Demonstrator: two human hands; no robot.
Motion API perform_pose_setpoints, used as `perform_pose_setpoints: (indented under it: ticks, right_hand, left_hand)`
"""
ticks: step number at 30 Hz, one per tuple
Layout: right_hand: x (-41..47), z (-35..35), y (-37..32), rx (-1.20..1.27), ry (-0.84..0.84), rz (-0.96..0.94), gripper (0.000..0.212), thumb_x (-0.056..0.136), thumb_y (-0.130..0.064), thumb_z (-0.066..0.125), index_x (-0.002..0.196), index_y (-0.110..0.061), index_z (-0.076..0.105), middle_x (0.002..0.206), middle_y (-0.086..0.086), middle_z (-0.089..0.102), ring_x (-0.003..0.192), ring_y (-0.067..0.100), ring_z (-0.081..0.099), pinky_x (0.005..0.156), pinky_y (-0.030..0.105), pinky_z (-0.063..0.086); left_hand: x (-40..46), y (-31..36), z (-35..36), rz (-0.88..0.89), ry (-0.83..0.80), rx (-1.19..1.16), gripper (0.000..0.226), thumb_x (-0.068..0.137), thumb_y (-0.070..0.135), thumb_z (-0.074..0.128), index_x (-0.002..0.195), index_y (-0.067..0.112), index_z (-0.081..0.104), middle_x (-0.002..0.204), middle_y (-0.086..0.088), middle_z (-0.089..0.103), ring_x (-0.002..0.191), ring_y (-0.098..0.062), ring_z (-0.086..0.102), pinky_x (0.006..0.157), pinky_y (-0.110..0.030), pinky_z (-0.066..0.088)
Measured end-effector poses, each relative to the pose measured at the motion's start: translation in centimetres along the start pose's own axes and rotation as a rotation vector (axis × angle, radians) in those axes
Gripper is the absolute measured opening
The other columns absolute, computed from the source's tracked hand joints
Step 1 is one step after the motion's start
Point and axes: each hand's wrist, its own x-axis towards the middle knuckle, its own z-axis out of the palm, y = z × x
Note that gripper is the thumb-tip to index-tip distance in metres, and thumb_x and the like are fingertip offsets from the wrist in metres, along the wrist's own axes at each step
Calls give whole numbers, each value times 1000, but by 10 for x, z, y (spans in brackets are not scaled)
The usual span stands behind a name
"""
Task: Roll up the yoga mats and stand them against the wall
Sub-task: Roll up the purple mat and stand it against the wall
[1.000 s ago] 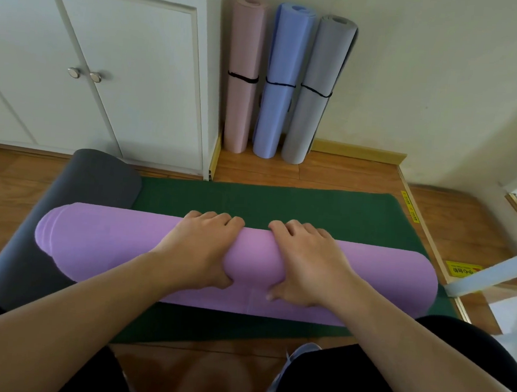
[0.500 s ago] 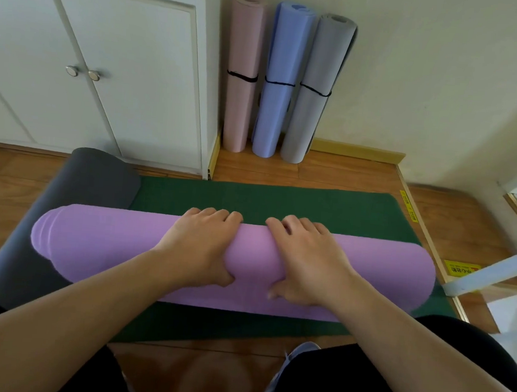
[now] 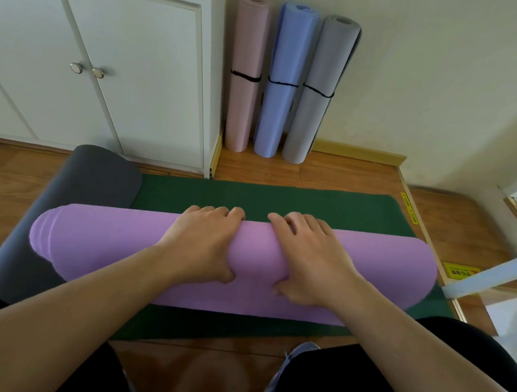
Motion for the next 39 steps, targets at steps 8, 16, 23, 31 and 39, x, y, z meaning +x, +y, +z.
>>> perform_pose_setpoints:
  ticks: [8,16,23,31,39]
  right_hand:
    - [3,-3,1,73,31,27,89,66,-65,79,139,-26,45,124,-1,61,114,26,60,97,40,49]
    - [-1,2,0,7,-9,-7,121,65,-64,84,159,-21,22,141,4,50,129,30,50,113,42,40]
    - [3,-4,-2,47,40,-18,93,64,-62,82,141,-25,43,126,0,62,113,26,59,98,41,49]
    - [0,-3,1,70,28,-9,109,67,-63,81,155,-23,30,139,3,57,126,28,55,109,41,43]
    - [4,-10,1,43,43,-34,95,64,-63,84,141,-24,43,127,-1,60,113,25,59,97,38,49]
  left_hand:
    - [-5,7,4,12,-17,113,102,62,62,79,147,24,37,137,1,51,125,-25,52,111,-41,42]
    - [1,1,-2,-2,-37,41,85,59,63,77,130,27,47,118,8,61,106,-20,60,94,-38,49]
    - [-4,0,-4,15,-67,61,100,57,68,78,142,28,41,131,6,55,117,-21,55,104,-39,45]
    - [-1,5,-2,21,-2,111,89,64,61,79,138,26,44,130,4,57,117,-21,57,103,-40,46]
    - [-3,-2,-7,45,-37,43,94,59,69,72,140,29,44,128,9,57,114,-19,57,103,-38,45]
